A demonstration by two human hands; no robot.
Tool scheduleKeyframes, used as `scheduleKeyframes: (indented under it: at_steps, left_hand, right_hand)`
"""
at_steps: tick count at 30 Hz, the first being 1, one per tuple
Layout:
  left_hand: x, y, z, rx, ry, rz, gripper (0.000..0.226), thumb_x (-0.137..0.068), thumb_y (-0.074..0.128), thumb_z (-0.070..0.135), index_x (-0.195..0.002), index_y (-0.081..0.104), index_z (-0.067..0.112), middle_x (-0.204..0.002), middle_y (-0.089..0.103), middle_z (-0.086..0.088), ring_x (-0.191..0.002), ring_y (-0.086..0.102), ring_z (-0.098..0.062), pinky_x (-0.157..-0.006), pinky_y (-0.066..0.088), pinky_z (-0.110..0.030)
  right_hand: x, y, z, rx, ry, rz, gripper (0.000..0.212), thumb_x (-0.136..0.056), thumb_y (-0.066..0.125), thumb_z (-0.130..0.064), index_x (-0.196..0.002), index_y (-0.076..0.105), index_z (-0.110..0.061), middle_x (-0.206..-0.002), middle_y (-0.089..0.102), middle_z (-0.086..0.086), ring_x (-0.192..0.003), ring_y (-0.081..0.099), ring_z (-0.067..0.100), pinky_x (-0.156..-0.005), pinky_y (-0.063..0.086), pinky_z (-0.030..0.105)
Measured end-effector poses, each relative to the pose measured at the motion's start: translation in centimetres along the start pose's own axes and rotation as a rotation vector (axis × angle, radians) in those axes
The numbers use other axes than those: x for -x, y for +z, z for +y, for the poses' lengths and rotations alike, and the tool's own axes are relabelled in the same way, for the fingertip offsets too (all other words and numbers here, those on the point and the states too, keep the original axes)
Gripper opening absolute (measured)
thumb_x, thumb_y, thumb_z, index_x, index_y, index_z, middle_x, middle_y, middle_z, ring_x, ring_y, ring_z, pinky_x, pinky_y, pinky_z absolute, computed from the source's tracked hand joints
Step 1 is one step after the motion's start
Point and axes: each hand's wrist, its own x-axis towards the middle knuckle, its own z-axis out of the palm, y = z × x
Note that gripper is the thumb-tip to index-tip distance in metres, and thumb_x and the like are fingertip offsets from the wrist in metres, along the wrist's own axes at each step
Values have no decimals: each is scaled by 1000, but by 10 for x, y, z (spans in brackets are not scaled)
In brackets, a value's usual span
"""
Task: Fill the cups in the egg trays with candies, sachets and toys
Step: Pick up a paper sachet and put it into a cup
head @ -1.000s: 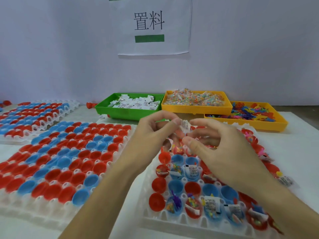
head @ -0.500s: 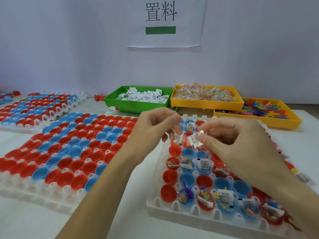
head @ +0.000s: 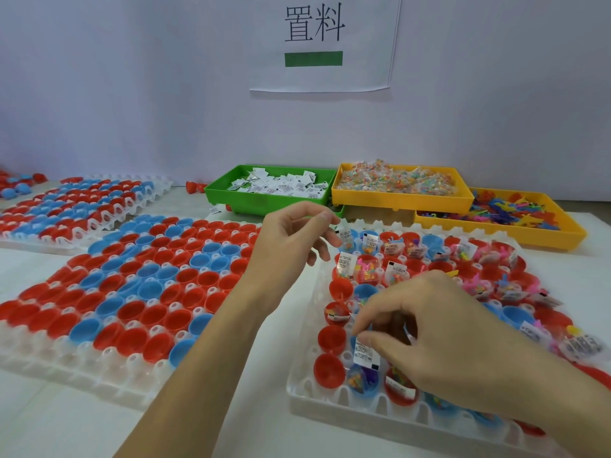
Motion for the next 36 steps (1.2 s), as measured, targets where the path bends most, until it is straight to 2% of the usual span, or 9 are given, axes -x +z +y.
scheduleKeyframes:
  at_steps: [6, 12, 16, 21, 27, 36]
  left_hand:
    - [1, 1, 0, -2, 3, -8, 21, -99, 54, 12, -86, 70, 13, -71, 70, -5, -60, 59, -16, -51, 45, -21]
    - [1, 3, 0, -6, 4, -15, 21, -99, 54, 12, -86, 70, 13, -71, 69, -5, -59, 59, -16, -52, 44, -21]
    - [1, 3, 0, -16, 6, -18, 20, -99, 54, 12, -87, 70, 14, -72, 70, -4, -60, 59, -16, -52, 45, -21]
    - [1, 2, 0, -20, 11, -19, 21, -99, 53, 12, -86, 70, 15, -73, 70, -4, -61, 60, -16, -52, 45, -21]
    - [1, 2, -1, -15, 7, -13, 21, -99, 53, 12, -87, 70, 14, -72, 70, -4, -60, 59, -16, -52, 45, -21]
    - [2, 2, -1, -19, 10, -14, 21, -100, 53, 11, -87, 70, 13, -73, 70, -5, -61, 59, -16, -52, 45, -22]
  right_hand:
    - [0, 2, -4, 29, -18, -43, 7, -89, 71, -32, -92, 77, -32, -81, 70, -20, -81, 65, -2, -72, 55, 17]
    - [0, 4, -7, 57, -47, -98, 5, -89, 71, -33, -91, 75, -33, -79, 68, -22, -80, 64, -2, -69, 55, 16]
    - [0, 4, -8, 61, -50, -121, 5, -89, 71, -36, -91, 75, -34, -78, 66, -23, -83, 62, -3, -62, 49, 10]
    - [1, 4, -8, 64, -57, -117, 10, -90, 68, -39, -94, 76, -33, -85, 69, -25, -86, 63, -8, -76, 53, 12]
    - [-1, 5, -7, 40, -45, -109, 4, -89, 72, -31, -89, 75, -33, -80, 68, -24, -84, 63, -6, -68, 50, 9]
    - [2, 4, -5, 51, -84, -81, 8, -89, 68, -42, -90, 74, -36, -90, 66, -32, -90, 63, -7, -75, 48, 9]
